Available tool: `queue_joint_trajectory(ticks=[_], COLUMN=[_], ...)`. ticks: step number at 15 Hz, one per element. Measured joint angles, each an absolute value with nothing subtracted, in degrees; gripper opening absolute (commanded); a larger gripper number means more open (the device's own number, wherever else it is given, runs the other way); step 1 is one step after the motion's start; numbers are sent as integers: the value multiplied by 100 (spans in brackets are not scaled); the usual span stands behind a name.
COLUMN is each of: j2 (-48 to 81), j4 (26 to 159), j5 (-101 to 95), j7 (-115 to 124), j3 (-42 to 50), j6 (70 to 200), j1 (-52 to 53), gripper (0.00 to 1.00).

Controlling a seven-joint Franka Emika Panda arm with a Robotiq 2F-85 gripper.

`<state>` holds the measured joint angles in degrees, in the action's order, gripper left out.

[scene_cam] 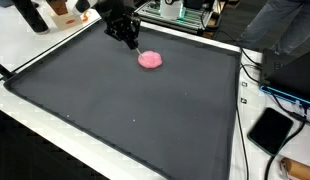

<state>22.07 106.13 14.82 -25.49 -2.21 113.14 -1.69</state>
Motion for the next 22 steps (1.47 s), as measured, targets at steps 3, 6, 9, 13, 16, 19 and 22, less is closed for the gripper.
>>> queue_joint_trajectory(ticks=[3,6,9,13,16,19,22], j2=[2279,2328,2359,2365,2366,2368,2370], j4=[10505,10437,10396,10369,10244,10125,10099], j5=[904,640,612,593,279,-169,-572], j7=[-2224,-2045,-2041,-2041,-1985,-1597,-1121], j3=[-343,-422,-416,-435,-548,-640,-687], j6=[11320,11319,11318,11317,11243,11027,10983], j1=[110,304,299,293,439,752,1056], gripper=[12,12,12,3,3,3,3])
